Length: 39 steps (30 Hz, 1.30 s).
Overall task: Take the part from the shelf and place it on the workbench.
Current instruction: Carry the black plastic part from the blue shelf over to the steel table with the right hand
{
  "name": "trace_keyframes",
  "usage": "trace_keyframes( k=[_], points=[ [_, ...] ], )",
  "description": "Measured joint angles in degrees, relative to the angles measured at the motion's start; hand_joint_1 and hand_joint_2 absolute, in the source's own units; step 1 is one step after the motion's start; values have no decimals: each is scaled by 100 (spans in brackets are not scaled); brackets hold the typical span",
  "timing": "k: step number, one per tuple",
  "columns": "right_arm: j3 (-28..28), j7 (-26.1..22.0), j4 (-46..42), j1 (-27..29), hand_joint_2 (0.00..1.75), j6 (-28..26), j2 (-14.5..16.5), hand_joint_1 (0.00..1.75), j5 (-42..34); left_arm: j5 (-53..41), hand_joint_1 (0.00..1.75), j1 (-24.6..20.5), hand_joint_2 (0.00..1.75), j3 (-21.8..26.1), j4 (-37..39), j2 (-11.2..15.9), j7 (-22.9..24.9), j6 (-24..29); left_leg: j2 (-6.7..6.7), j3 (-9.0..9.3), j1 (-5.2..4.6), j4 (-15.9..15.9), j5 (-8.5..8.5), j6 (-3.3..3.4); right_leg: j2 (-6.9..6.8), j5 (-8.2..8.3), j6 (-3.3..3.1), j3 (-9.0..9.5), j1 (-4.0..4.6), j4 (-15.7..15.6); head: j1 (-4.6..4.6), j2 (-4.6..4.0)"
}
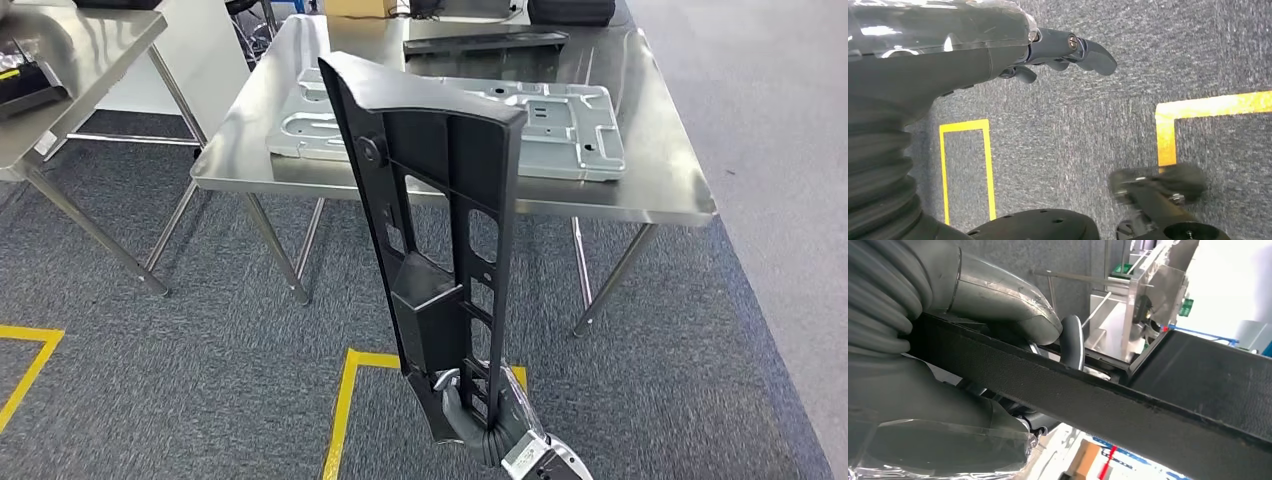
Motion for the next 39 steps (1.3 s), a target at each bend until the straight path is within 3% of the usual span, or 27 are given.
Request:
trace_keyframes(
  k=[3,6,7,9,10,11,12,14,16,19,21,22,25,26,27,30,31,32,33,36,37,39],
  points=[
    [2,-35,27,-32,175,2,-5,175,-2,-4,0,18,175,6,1,5,-22,0,-9,66,-54,-309,22,122,2,-11,106,28,-3,23,-5,0],
    [4,-42,37,-69,175,-2,-13,175,-3,-9,0,25,175,11,1,-18,-23,-3,-19,261,7,-449,144,186,-2,-115,204,-8,-4,284,-3,0],
    [4,-46,39,-83,175,-7,-16,175,-4,-17,0,26,175,13,1,-26,-22,-5,-16,317,20,-472,139,195,-1,-245,235,-138,-15,516,-3,0],
    [3,-50,45,-85,175,-25,-24,175,-7,-39,0,32,175,14,1,-28,-21,-13,-13,358,24,-480,94,207,0,-526,296,-569,-50,1154,-3,0],
    [3,-51,46,-71,175,-38,-29,175,-7,-49,0,38,175,14,1,-28,-20,-17,-16,379,26,-480,64,202,-2,-579,319,-773,-73,1392,-3,0],
    [3,-51,47,-52,175,-51,-34,175,-7,-53,0,44,175,15,1,-28,-19,-21,-21,414,31,-479,29,191,-4,-520,340,-896,-93,1461,-3,0],
    [3,-51,45,-32,175,-65,-38,175,-6,-54,0,50,175,15,1,-28,-18,-22,-27,466,38,-479,-13,175,-6,-334,357,-910,-110,1319,-3,0],
    [2,-51,37,3,175,-85,-40,175,-6,-53,0,60,175,17,1,-34,-14,-22,-35,590,57,-482,-110,125,-10,192,367,-697,-130,625,-3,0],
    [2,-50,25,39,175,-94,-41,175,-4,-50,0,68,175,20,1,-39,-11,-20,-33,666,61,-487,-194,53,-21,348,311,-544,-103,139,-2,0],
    [2,-46,-19,117,175,-109,-42,175,4,-47,0,71,175,28,1,-37,-8,-15,-22,753,51,-444,-250,-69,-16,317,154,-477,-77,58,-1,0],
    [2,-43,-57,148,175,-119,-40,175,12,-55,0,68,175,32,1,-34,9,-18,-18,694,57,-188,-303,-116,-17,293,68,-353,-96,20,-4,0],
    [2,-43,-76,159,175,-125,-39,175,16,-59,0,63,175,33,1,-31,19,-20,-16,550,62,81,-381,-131,-21,270,38,-295,-102,3,-5,0],
    [2,-43,-122,232,175,-162,-38,175,23,-82,0,-2,175,36,-1,-17,19,-22,-10,-146,62,1096,-789,-159,-28,165,-1,-183,-86,-8,-8,0],
    [2,-43,-130,260,175,-183,-38,175,27,-97,0,-25,175,36,-1,-12,5,-22,-9,-293,61,1222,-843,-157,-24,122,-5,-136,-79,-8,-8,0],
    [2,-42,-135,276,175,-204,-38,175,31,-118,0,-37,175,36,-1,-9,-9,-22,-8,-337,59,1144,-771,-149,-17,77,-5,-77,-74,-8,-7,0],
    [2,-33,-173,290,175,-263,-37,175,35,-178,0,-18,175,36,-1,-2,-33,-24,1,-150,28,185,-16,-55,6,-68,23,120,-53,-10,-7,0],
    [2,-28,-189,292,175,-277,-37,175,35,-191,0,-9,175,36,-1,1,-36,-28,5,-102,8,-53,115,-19,13,-114,53,156,-46,-11,-7,0],
    [1,-23,-203,296,175,-287,-36,175,37,-200,0,-4,175,36,-1,3,-39,-32,9,-78,-11,-188,182,15,17,-146,89,187,-40,-14,-7,0],
    [-1,-20,-218,305,175,-295,-37,175,36,-208,0,-3,175,36,-1,4,-43,-35,5,-66,-20,-217,146,42,20,-143,131,207,-35,11,-6,0],
    [-2,-37,-278,337,175,-263,-36,175,-62,-224,0,7,175,34,0,-7,-29,-42,-14,128,14,-344,207,137,13,-182,226,209,-41,223,-4,0],
    [-2,-51,-302,344,175,-234,-36,175,-121,-224,0,10,175,34,0,-11,-19,-43,-14,197,25,-378,203,161,12,-279,252,107,-47,422,-4,0],
    [-3,-74,-340,364,175,-185,-37,175,-210,-221,0,16,175,34,-1,-16,7,-45,-11,259,30,-409,164,192,11,-556,309,-320,-63,1047,-5,0]
  ],
)
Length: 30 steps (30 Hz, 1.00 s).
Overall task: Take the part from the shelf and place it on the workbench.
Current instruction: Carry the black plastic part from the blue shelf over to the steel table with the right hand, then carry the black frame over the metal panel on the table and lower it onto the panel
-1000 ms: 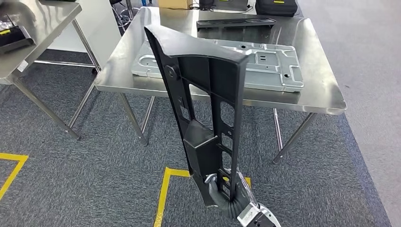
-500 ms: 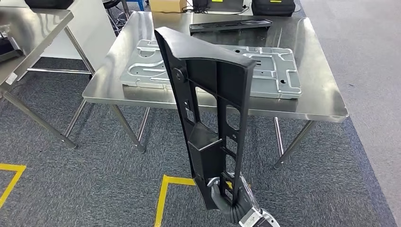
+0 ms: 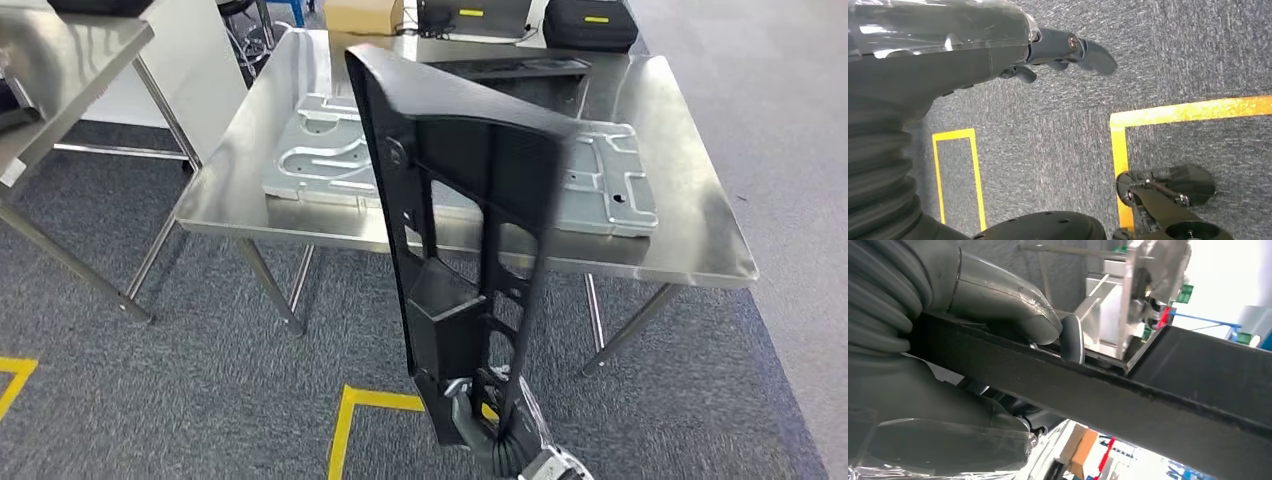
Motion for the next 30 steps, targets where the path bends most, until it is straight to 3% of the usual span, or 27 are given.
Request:
trace_keyframes(
  k=[2,3,4,5,6,7,8,9,11,13,16,17,18,19,21,23,27,28,30],
  points=[
    [-1,-8,-15,32,175,24,-2,175,-43,5,0,11,175,0,-1,-6,23,-1,-10,60,1,-2,-74,1,-1,-163,43,-441,-21,458,0,0],
    [-2,-8,-16,45,175,35,-2,175,-55,8,0,17,175,0,-1,-8,32,-1,-17,115,2,-2,-124,-8,-3,-91,52,-545,-30,435,0,0],
    [-2,-8,-19,53,175,46,-3,175,-64,9,0,23,175,0,-1,-10,43,-2,-24,189,3,-2,-180,-22,-5,107,50,-554,-37,226,0,0],
    [-4,-8,-22,57,175,54,-3,175,-71,9,0,29,175,0,0,-14,56,-3,-27,262,4,-4,-242,-40,-7,409,41,-493,-39,-120,0,0],
    [-8,-9,-24,59,175,58,-4,175,-74,8,0,35,175,0,1,-18,68,-4,-28,344,1,1,-303,-62,-11,692,15,-429,-31,-449,0,0],
    [-13,-11,-29,63,175,61,-7,175,-77,5,0,40,175,0,2,-22,77,-6,-29,396,-3,0,-357,-91,-16,873,-24,-377,-14,-701,2,0],
    [-19,-14,-35,70,175,63,-9,175,-80,4,0,42,175,1,3,-25,81,-7,-29,428,-7,-11,-406,-128,-19,986,-71,-350,4,-845,3,0],
    [-25,-16,-44,75,175,64,-11,175,-82,3,0,43,175,1,4,-25,84,-8,-29,465,-12,-6,-429,-165,-19,989,-123,-340,19,-886,4,0],
    [-31,-21,-66,82,175,67,-12,175,-82,1,0,35,175,2,3,-23,85,-7,-26,504,-13,45,-443,-230,-10,969,-212,-247,12,-942,4,0],
    [-34,-27,-86,77,175,70,-12,175,-83,0,0,24,175,1,2,-20,87,-4,-17,372,-7,414,-482,-277,-13,913,-288,-106,-10,-999,2,0],
    [-49,-37,-116,77,175,74,-20,175,-86,18,0,-24,175,2,2,-15,69,2,-7,-274,7,1412,-859,-351,-25,795,-334,43,-16,-1026,1,0],
    [-59,-37,-127,78,175,74,-27,175,-86,23,0,-46,175,2,2,-14,61,4,-5,-447,8,1598,-963,-363,-24,749,-334,92,-16,-1026,1,0],
    [-70,-35,-142,78,175,74,-37,175,-82,24,0,-64,175,2,2,-13,57,5,-3,-536,8,1610,-960,-368,-20,701,-331,153,-16,-1026,1,0],
    [-85,-31,-167,76,175,71,-47,175,-66,20,0,-72,175,2,2,-13,54,5,-1,-539,8,1438,-819,-361,-14,648,-325,226,-17,-1026,1,0],
    [-127,-1,-257,59,175,61,-78,175,9,4,0,-56,175,2,2,-13,46,4,5,-402,4,760,-264,-326,-3,538,-296,383,-15,-1025,2,0],
    [-191,48,-383,22,175,60,-134,175,101,-11,0,-34,175,2,2,-12,34,-6,23,-313,-24,275,33,-258,6,457,-241,456,-3,-1017,2,0],
    [-378,116,-675,-195,175,184,-389,175,62,-24,0,-26,175,-1,1,-15,-74,-73,12,-264,-27,134,79,-113,-9,335,-113,462,-3,-997,1,0],
    [-451,138,-732,-322,175,209,-488,175,42,-20,0,-22,175,-3,1,-17,-131,-96,15,-237,-17,98,81,-84,-11,259,-84,401,-8,-873,1,0],
    [-620,191,-788,-620,175,232,-677,175,18,-11,0,-17,175,-4,0,-21,-230,-136,28,-186,-11,58,62,-34,-14,8,-32,58,-24,-274,2,0]
  ],
)
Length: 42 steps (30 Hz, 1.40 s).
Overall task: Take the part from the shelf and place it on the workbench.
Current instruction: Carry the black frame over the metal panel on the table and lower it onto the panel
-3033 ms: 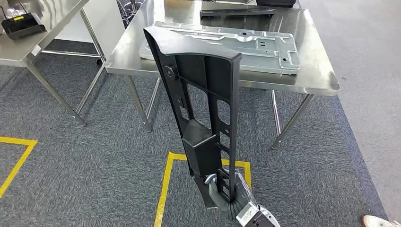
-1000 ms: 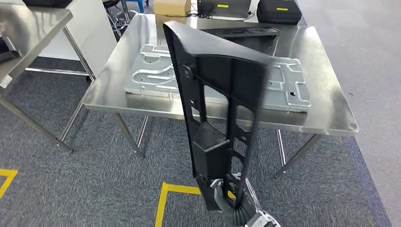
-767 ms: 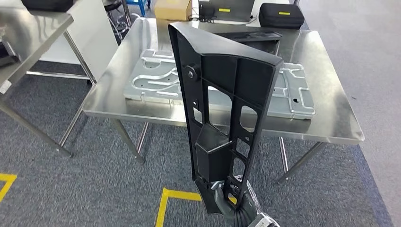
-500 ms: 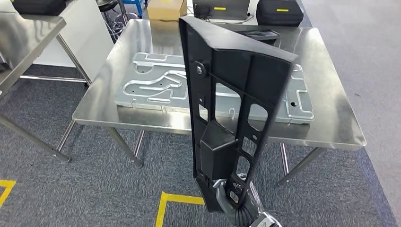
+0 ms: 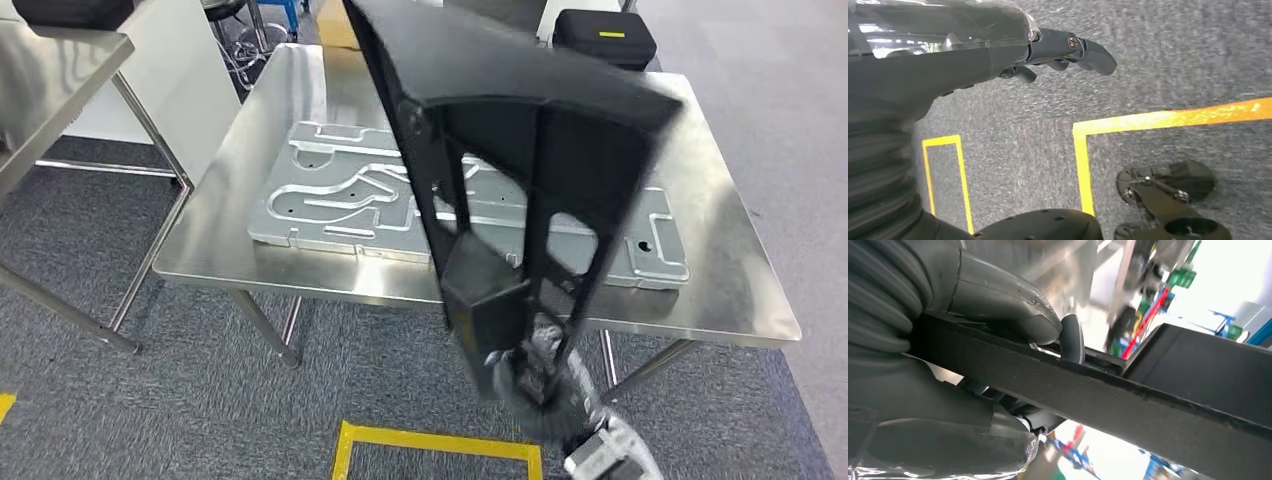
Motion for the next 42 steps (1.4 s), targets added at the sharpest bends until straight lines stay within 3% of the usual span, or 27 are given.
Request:
trace_keyframes(
  k=[2,3,4,6,7,8,10,13,14,16,17,18,19,20,22,23,25,28,30,32,33,34,36,38,39,42],
  points=[
    [-167,49,-3,-219,175,25,-154,175,-18,4,0,10,175,0,0,1,-49,-21,-8,46,-1,-2,-46,34,-1,-148,32,-465,-11,690,0,0],
    [-227,73,-2,-282,175,38,-214,175,-34,8,0,20,175,0,0,2,-72,-29,-25,82,-1,-2,-77,39,-1,-69,37,-609,-13,818,0,0],
    [-272,115,5,-353,175,54,-274,175,-71,16,0,30,175,1,0,2,-97,-39,-45,129,-1,-2,-111,35,-1,120,35,-657,-13,739,0,0],
    [-341,313,91,-658,175,93,-403,175,-227,46,0,50,175,2,1,1,-165,-67,-70,230,-3,-2,-192,3,1,677,6,-517,-10,102,0,0],
    [-390,454,204,-914,175,95,-498,175,-299,62,0,52,175,2,1,0,-201,-84,-69,265,-16,9,-229,-22,3,881,-16,-423,4,-219,0,0],
    [-458,601,366,-1218,175,52,-608,175,-307,72,0,50,175,2,2,-2,-232,-105,-62,275,-27,17,-254,-47,6,981,-45,-352,18,-457,0,0],
    [-616,822,772,-1820,175,-185,-835,175,-75,74,0,42,175,1,2,-16,-277,-144,-46,260,-44,21,-268,-93,18,964,-94,-319,48,-608,0,0],
    [-777,984,1322,-2474,175,-649,-1074,175,495,60,0,51,175,-4,3,-33,-310,-172,-33,201,-45,144,-363,-179,16,950,-168,-273,6,-699,-1,0],
    [-804,1035,1480,-2630,175,-809,-1128,175,703,56,0,55,175,-7,4,-35,-317,-173,-32,95,-39,362,-471,-212,5,947,-194,-249,-9,-723,-1,0],
    [-833,1135,1819,-2903,175,-1171,-1194,175,1199,50,0,43,175,-16,4,-40,-343,-178,-27,-305,-12,1097,-747,-263,-18,929,-235,-225,-5,-732,-1,0],
    [-839,1168,2043,-3022,175,-1370,-1212,175,1487,48,0,25,175,-22,4,-41,-353,-181,-26,-509,-3,1439,-826,-278,-25,919,-243,-216,-1,-732,0,0],
    [-837,1174,2289,-3131,175,-1573,-1222,175,1771,43,0,7,175,-31,4,-42,-362,-187,-25,-640,2,1619,-803,-286,-29,907,-248,-200,1,-731,0,0],
    [-828,1164,2559,-3233,175,-1794,-1231,175,2050,36,0,-6,175,-38,4,-43,-364,-193,-24,-664,6,1576,-665,-285,-28,893,-248,-177,1,-731,0,0],
    [-809,1146,2837,-3325,175,-2028,-1234,175,2313,24,0,-10,175,-45,4,-44,-364,-198,-23,-582,10,1313,-433,-273,-22,875,-243,-146,1,-731,0,0],
    [-730,1138,3395,-3483,175,-2557,-1234,175,2863,-3,0,4,175,-61,4,-43,-358,-209,-22,-298,-3,560,-3,-221,-7,840,-219,-91,8,-730,0,0],
    [-667,1175,3679,-3546,175,-2839,-1234,175,3192,-20,0,8,175,-71,4,-43,-352,-216,-21,-179,-15,273,87,-189,-1,833,-196,-85,15,-730,-1,0],
    [-512,1300,4224,-3623,175,-3348,-1229,175,3893,-53,0,9,175,-90,4,-43,-333,-238,-28,-97,-38,67,68,-140,-4,844,-146,-104,27,-745,-1,0],
    [-262,1472,4950,-3665,175,-3760,-1183,175,4697,-91,0,-6,175,-122,4,-54,-306,-256,-41,-29,7,-94,101,-55,-19,795,-69,-122,33,-706,0,0],
    [-102,1578,5410,-3705,175,-3868,-1140,175,5011,-107,0,-18,175,-142,4,-64,-295,-257,-38,26,34,-182,138,-8,-12,543,-28,-345,16,-240,0,0],
    [48,1685,5845,-3736,175,-3946,-1091,175,5234,-106,0,-18,175,-151,5,-65,-287,-256,-38,32,36,-193,138,7,-9,266,14,-751,-15,498,0,0],
    [119,1738,6047,-3750,175,-3993,-1066,175,5342,-100,0,-14,175,-158,6,-66,-284,-255,-40,36,39,-190,130,2,-10,241,36,-898,-38,729,0,0],
    [194,1792,6245,-3775,175,-4048,-1039,175,5465,-95,0,-10,175,-167,6,-66,-281,-251,-42,45,46,-183,119,-10,-12,329,57,-941,-61,745,0,0],
    [333,1902,6603,-3883,87,-4157,-993,87,5680,-81,0,-4,175,-179,6,-67,-281,-239,-43,78,69,-149,72,-58,-18,760,96,-702,-111,154,0,0],
    [437,1984,6921,-4038,0,-4212,-950,0,5782,-81,0,-1,175,-187,6,-66,-281,-218,-43,91,70,-87,4,-132,-11,1030,100,-381,-119,-528,-1,0],
    [470,2004,7059,-4111,0,-4224,-926,0,5789,-90,0,2,175,-193,6,-66,-282,-204,-42,92,66,-65,-21,-170,-1,1054,80,-304,-107,-693,-1,0],
    [531,1973,7382,-4309,0,-4240,-856,0,5739,-111,0,10,175,-211,6,-66,-282,-178,-35,120,82,-58,-57,-281,21,1024,-40,-261,-73,-763,-1,0]
  ],
)
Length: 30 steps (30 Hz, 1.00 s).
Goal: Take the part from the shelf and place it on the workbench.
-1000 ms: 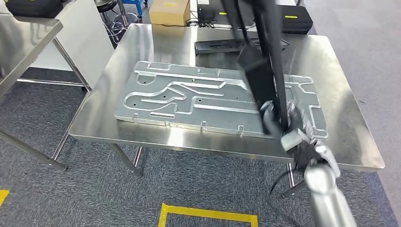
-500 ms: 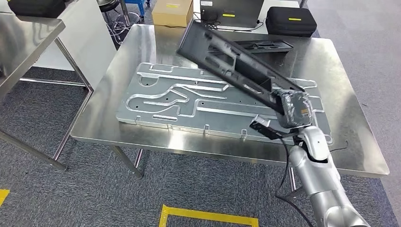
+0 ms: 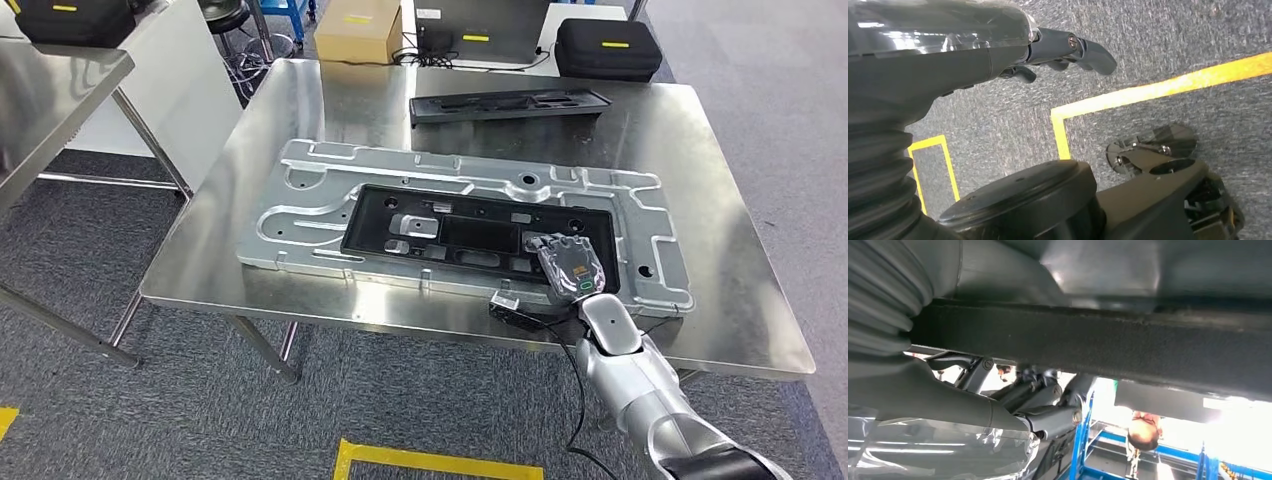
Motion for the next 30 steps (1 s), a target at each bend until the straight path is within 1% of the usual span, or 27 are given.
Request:
trace_keyframes(
  k=[1,2,3,5,6,7,8,9,10,11,12,13,15,16,17,18,20,21,22,23,24,25,26,27,28,29,30],
  points=[
    [11,-21,82,-64,0,-1,22,0,-23,0,0,2,175,-2,0,0,1,2,2,-7,11,54,-46,-31,-2,4,-41,22,-7,-17,-1,0],
    [17,-32,154,-121,0,-1,43,0,-41,1,0,3,175,-2,0,0,1,4,3,-65,19,212,-151,-56,-9,9,-81,42,-16,-37,-1,0],
    [22,-40,219,-162,0,-1,64,0,-58,3,0,4,175,-3,0,2,-1,4,4,-184,25,493,-313,-76,-18,11,-111,57,-18,-49,-1,0],
    [27,-50,332,-212,0,1,99,0,-76,13,0,-12,175,-2,0,6,-10,5,5,-529,26,1269,-681,-106,-35,4,-142,63,0,-51,0,0],
    [28,-54,380,-228,0,2,112,0,-84,17,0,-23,131,-1,0,8,-14,4,6,-644,26,1547,-769,-114,-38,4,-145,66,7,-50,0,0],
    [27,-61,422,-245,0,3,125,0,-93,26,0,-30,87,-1,0,9,-16,4,7,-662,26,1632,-751,-116,-38,4,-145,70,11,-49,0,0],
    [27,-74,461,-263,0,3,137,0,-109,41,0,-27,44,-1,0,9,-16,8,8,-564,28,1473,-624,-111,-31,5,-142,77,10,-47,1,0],
    [27,-94,496,-281,0,3,147,0,-133,67,0,-13,0,-1,0,9,-17,13,10,-376,31,1118,-429,-100,-21,6,-135,85,8,-43,1,0],
    [26,-123,530,-296,0,4,157,0,-163,97,0,7,0,-1,0,9,-21,19,13,-168,32,699,-270,-84,-8,7,-116,88,12,-36,1,0],
    [26,-152,564,-310,0,4,162,0,-192,121,0,25,0,1,0,9,-26,24,12,-2,26,342,-152,-54,8,11,-87,82,21,-26,1,0],
    [26,-179,599,-320,0,5,164,0,-218,140,0,43,0,1,0,9,-32,28,10,92,17,113,-97,-22,18,19,-51,72,30,-23,1,0],
    [26,-200,632,-327,0,5,164,0,-240,154,0,59,0,2,0,9,-34,35,8,116,4,23,-100,14,25,33,-10,63,42,-29,1,0],
    [26,-218,693,-335,0,-11,164,0,-271,200,0,78,0,11,0,9,-3,67,9,106,-2,-9,-52,103,29,64,67,58,39,-60,1,0],
    [26,-208,719,-338,0,-31,163,0,-280,233,0,82,0,24,0,9,48,94,16,109,3,-33,-12,152,23,26,95,47,32,-33,1,0],
    [26,-187,739,-343,0,-57,160,0,-289,265,0,81,0,44,0,9,127,128,24,105,10,-57,31,200,17,-80,115,-3,24,86,1,0],
    [26,-160,751,-353,0,-86,153,0,-301,296,0,79,0,71,0,9,224,164,32,94,15,-74,70,238,10,-255,128,-107,17,326,1,0],
    [26,-109,726,-368,0,-111,114,0,-366,335,0,82,0,129,0,9,405,237,39,35,-4,-70,103,277,2,-678,143,-436,13,1086,1,0],
    [24,-88,639,-358,0,-91,69,0,-420,344,0,89,0,151,0,9,461,258,38,4,-15,-60,113,286,2,-805,150,-577,12,1415,1,0],
    [18,-71,478,-334,0,-34,5,0,-487,344,0,95,0,166,0,9,498,271,34,-26,-24,-43,120,290,1,-825,152,-636,11,1573,1,0],
    [5,-58,251,-299,0,52,-74,0,-563,344,0,99,0,175,0,9,523,273,27,-54,-30,-19,123,292,1,-735,147,-586,11,1507,1,0],
    [-25,-66,-84,-253,0,173,-180,0,-676,342,0,101,0,184,0,8,548,272,18,-78,-35,11,121,287,1,-557,134,-425,12,1211,1,0],
    [-77,-99,-489,-190,0,305,-297,0,-830,334,0,102,0,192,0,5,568,270,7,-101,-40,40,116,279,0,-379,110,-216,15,803,1,0],
    [-147,-151,-922,-110,0,433,-418,0,-1010,321,0,102,0,199,0,2,583,270,-5,-127,-54,75,112,263,0,-243,84,-33,28,434,1,0],
    [-232,-212,-1371,-8,0,544,-534,0,-1192,308,0,103,0,205,1,-1,595,272,-19,-153,-63,95,114,239,-1,-161,58,88,42,173,1,0],
    [-319,-267,-1763,115,0,617,-627,0,-1336,296,0,108,0,211,1,-4,599,274,-30,-175,-69,105,122,212,0,-142,35,129,59,58,1,0],
    [-396,-307,-2097,254,0,661,-701,0,-1432,290,0,113,0,217,2,-5,602,275,-40,-190,-73,105,138,180,0,-130,16,123,74,45,1,0],
    [-467,-334,-2410,411,0,675,-765,0,-1491,286,0,120,0,222,2,-7,603,275,-48,-198,-75,96,152,148,-3,-109,-12,107,63,31,1,0]
  ],
)
